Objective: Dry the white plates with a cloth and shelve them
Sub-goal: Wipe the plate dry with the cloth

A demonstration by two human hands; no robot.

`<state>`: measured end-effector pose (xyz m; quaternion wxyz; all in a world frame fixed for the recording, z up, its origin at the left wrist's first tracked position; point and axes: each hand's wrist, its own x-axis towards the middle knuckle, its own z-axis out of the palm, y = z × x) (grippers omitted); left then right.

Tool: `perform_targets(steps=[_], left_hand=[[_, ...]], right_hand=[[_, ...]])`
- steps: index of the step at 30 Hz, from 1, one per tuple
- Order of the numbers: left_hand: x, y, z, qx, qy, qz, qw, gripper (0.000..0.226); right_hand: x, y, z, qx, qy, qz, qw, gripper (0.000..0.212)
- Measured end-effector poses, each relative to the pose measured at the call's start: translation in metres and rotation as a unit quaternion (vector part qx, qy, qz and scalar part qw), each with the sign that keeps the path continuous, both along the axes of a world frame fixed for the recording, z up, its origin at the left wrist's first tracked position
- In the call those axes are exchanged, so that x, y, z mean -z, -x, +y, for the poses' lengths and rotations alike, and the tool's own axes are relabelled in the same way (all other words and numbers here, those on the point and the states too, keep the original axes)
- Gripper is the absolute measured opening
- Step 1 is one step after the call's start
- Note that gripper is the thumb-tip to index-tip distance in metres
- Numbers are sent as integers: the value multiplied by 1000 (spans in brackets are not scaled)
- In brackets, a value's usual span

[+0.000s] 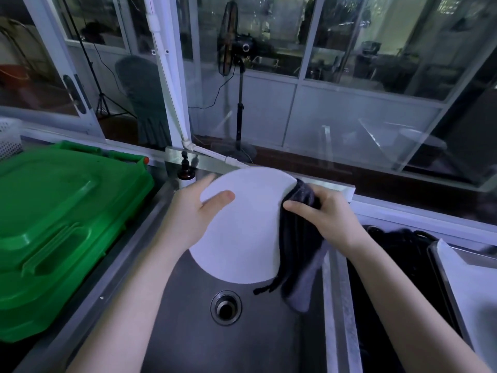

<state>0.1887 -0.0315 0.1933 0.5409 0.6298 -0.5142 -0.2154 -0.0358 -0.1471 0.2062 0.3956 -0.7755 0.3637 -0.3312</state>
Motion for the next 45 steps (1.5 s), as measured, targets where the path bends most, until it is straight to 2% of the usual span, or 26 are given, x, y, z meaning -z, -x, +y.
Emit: perform_targets(steps=[3,5,7,8,10,12,14,16,21,22,24,27,29,32,34,36,38,39,40,41,42,43,45], left_hand=[[-10,8,-9,67,-36,-178,981,20],[-12,15,-12,84,-55,-193,976,22],[-9,13,-12,73,-63,-160,982,17],[-5,10,-10,56,-64,-127,988,22],[9,5,-2,3,-43,-20,999,23],[27,7,9,-56,-21,84,995,17],[42,18,16,-85,-3,168,982,13],[50,27,17,-103,11,201,974,8],[38,13,13,-79,0,117,990,8],[32,8,11,-60,-5,88,994,10],[18,3,5,-15,-22,-4,1000,29],[6,7,-4,52,-41,-162,985,14],[6,12,-5,63,-45,-200,977,17],[13,16,-5,16,-39,-202,979,24],[23,17,1,-60,1,-158,986,37],[36,19,12,-179,42,-95,978,43],[48,25,20,-251,-12,40,967,44],[51,30,20,-237,-60,139,960,43],[51,35,18,-198,-101,247,943,39],[50,39,15,-158,-128,346,916,32],[46,41,11,-134,-142,429,882,27],[42,42,8,-126,-145,496,847,26],[39,40,3,-137,-137,573,796,27]], right_hand=[[-14,-13,3,-76,107,108,985,19],[-13,-19,9,-96,131,134,978,23],[-6,-19,9,-77,131,124,981,21],[-1,-17,8,-61,125,118,983,27],[11,-8,4,-13,93,70,993,32],[24,0,5,43,11,-29,999,24],[36,3,12,71,-118,-138,981,6],[48,4,16,85,-184,-165,965,2],[40,10,11,27,-167,-96,981,2],[34,9,9,18,-141,-79,987,3],[21,3,4,-3,-60,-22,998,11],[7,-12,4,-58,99,104,988,26],[7,-19,9,-72,165,138,974,29],[16,-19,16,-29,216,152,964,28],[26,-16,22,18,259,153,954,26],[35,-13,30,75,293,122,946,26],[45,-12,39,131,341,85,927,27],[51,-12,43,142,364,78,917,27],[58,-11,48,135,385,78,909,22],[65,-11,53,115,402,81,905,15],[70,-11,58,92,414,90,901,18],[75,-10,63,69,425,101,897,28],[80,-10,68,40,441,107,890,42]])
